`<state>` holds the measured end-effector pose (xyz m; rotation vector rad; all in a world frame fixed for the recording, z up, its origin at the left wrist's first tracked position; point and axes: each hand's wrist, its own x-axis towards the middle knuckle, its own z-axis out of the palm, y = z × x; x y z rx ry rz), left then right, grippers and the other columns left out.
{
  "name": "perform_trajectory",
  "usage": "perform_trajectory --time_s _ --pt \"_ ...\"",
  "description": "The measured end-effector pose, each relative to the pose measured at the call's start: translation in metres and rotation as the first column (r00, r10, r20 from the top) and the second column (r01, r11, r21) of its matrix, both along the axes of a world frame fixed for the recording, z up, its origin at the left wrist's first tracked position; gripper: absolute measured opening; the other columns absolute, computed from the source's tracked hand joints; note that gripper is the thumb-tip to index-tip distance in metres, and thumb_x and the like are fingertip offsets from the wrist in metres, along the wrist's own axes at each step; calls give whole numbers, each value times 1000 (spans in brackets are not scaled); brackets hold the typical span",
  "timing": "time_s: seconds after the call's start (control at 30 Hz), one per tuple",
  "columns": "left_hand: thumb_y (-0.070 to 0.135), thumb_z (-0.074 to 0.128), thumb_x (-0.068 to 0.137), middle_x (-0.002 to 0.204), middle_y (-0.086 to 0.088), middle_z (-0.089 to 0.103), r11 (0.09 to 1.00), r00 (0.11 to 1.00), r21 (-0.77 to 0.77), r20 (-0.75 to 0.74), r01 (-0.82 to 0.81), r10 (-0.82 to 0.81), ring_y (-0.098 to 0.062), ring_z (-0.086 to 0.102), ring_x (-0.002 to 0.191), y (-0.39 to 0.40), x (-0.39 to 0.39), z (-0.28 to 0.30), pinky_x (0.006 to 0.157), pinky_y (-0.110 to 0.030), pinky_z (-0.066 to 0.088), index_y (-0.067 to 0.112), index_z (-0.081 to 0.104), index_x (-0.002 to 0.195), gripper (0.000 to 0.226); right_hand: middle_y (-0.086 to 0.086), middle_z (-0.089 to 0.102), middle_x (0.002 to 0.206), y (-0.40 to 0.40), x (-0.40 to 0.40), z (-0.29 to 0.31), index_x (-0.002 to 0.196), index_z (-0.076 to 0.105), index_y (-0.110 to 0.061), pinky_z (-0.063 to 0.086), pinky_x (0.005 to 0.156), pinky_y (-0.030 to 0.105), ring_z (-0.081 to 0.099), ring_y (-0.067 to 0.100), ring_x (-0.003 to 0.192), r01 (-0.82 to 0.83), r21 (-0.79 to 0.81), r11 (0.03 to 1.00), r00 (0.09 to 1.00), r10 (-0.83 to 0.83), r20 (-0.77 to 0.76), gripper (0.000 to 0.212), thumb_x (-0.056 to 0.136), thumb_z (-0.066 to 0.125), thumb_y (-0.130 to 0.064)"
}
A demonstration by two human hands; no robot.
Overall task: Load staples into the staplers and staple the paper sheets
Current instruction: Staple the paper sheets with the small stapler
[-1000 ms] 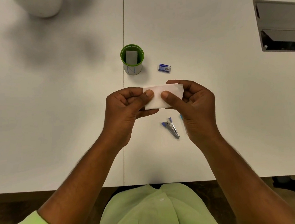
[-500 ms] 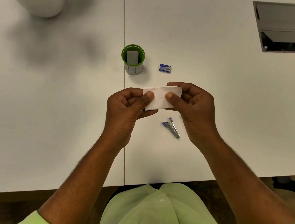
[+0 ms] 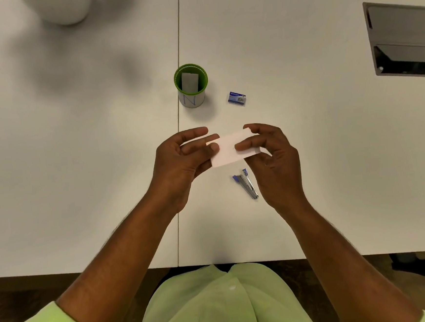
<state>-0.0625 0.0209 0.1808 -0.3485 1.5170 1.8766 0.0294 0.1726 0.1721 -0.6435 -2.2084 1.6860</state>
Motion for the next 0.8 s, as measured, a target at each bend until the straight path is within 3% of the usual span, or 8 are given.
perform_trajectory --time_s 0.1,0.2,0.33,0.47,0.63,0.8 --pt "-2 76 83 98 -8 79 999 996 -44 -94 -3 -1 -21 77 93 1 -1 0 75 -28 61 8 67 117 36 -3 72 114 0 3 -1 97 71 -27 63 76 30 70 16 105 64 -249 966 997 -52 57 42 81 61 10" --pt "-3 76 83 96 -8 79 997 985 -74 -170 0 -13 -21 77 92 2 -1 -1 76 -30 62 10 68 113 33 6 73 114 1 1 2 112 66 -21 63 77 38 72 25 103 103 -445 890 994 -83 64 39 78 63 -2" --pt "-1 77 83 100 -8 79 995 974 -95 -219 33 -53 -21 77 94 4 2 -1 79 -34 63 10 68 114 34 12 73 112 -3 -5 1 128 54 -19 64 75 38 74 26 96 150 -339 929 981 -98 167 61 76 87 -16" --pt "5 80 81 99 -13 77 992 973 -122 -221 41 -68 -24 76 94 8 5 -2 83 -38 62 11 69 113 34 10 67 116 -6 -10 1 129 49 -19 64 71 33 72 26 97 163 -241 957 978 -125 165 68 73 89 -19" --pt "5 80 81 89 -14 76 990 980 -139 -193 32 -59 -25 77 87 8 5 -4 75 -34 63 9 72 104 24 -1 71 102 -7 -10 3 122 55 -20 62 65 30 74 21 91 163 -292 942 981 -123 150 56 75 87 -14" --pt "3 76 85 91 -10 78 990 981 -136 -185 27 -53 -25 77 87 6 0 -6 71 -30 63 12 72 99 17 9 73 108 -6 -10 3 118 61 -20 61 68 26 76 21 89 164 -401 901 981 -105 166 34 89 73 -6"
